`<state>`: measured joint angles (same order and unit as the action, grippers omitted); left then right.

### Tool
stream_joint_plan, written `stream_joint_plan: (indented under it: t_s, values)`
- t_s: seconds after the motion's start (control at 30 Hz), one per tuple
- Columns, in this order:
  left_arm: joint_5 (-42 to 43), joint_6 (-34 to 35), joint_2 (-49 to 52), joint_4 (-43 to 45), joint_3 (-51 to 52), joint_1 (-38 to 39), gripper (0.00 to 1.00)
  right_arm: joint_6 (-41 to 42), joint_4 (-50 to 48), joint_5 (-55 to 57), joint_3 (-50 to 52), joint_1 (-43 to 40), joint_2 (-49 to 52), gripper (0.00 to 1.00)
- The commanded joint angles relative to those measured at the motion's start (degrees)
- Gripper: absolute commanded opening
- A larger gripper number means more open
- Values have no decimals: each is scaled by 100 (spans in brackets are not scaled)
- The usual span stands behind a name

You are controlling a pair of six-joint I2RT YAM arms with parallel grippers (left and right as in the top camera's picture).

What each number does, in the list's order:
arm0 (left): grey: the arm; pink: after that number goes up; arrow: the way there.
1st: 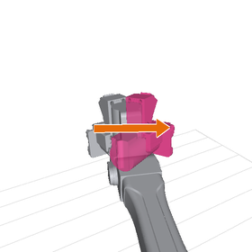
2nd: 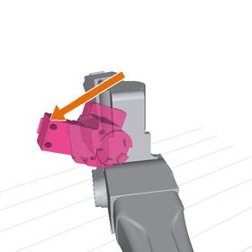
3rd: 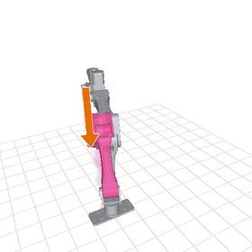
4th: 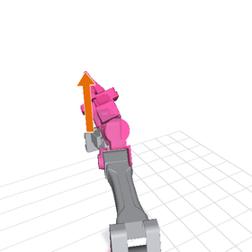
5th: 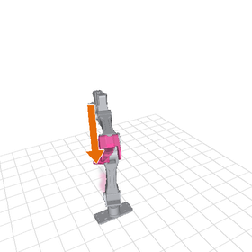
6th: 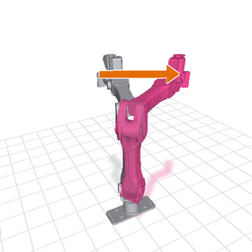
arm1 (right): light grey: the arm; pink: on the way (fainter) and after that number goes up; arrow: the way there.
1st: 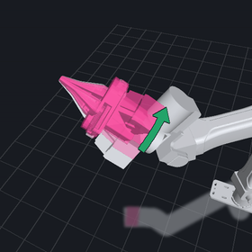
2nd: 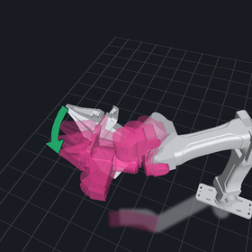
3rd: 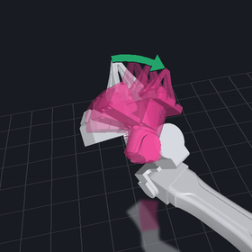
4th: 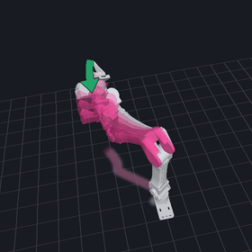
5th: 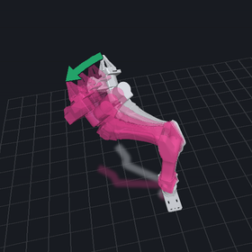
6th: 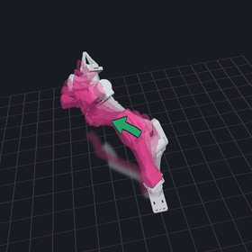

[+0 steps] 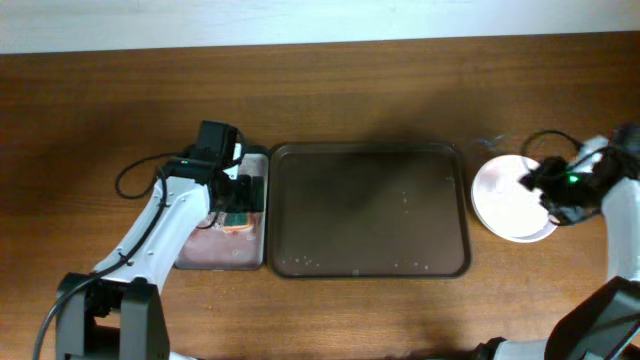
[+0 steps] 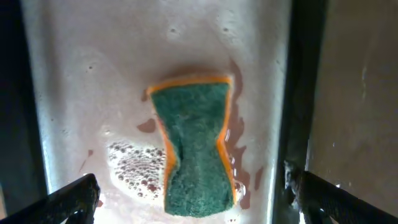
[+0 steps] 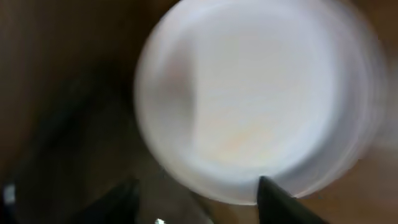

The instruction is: Clean dirty plates on tray and stack at the side

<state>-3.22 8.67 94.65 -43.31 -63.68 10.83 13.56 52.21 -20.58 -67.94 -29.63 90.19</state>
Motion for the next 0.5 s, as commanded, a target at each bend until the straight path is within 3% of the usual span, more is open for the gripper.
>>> stream_joint_plan:
  t_s: [0.0, 0.13, 0.27, 0.37, 0.47]
  values:
    - [168, 680, -90, -151, -387, -275, 100, -750, 184, -251, 22, 1019, 17, 74]
    - [236, 964, -98, -1200, -592, -509, 99, -868, 761, 979, 22, 2439, 11, 82]
    - [345, 1104, -212, -2371, -566, -570, 99, -815, 1351, 1078, 26, 3062, -247, 83]
    - [341, 1104, -901, -2293, -144, -557, 99, -822, 1309, 1270, 256, 3202, -1093, 84]
    - [341, 1097, -2142, -1589, 627, -557, 99, -820, 710, 1379, 879, 3272, -2588, 97]
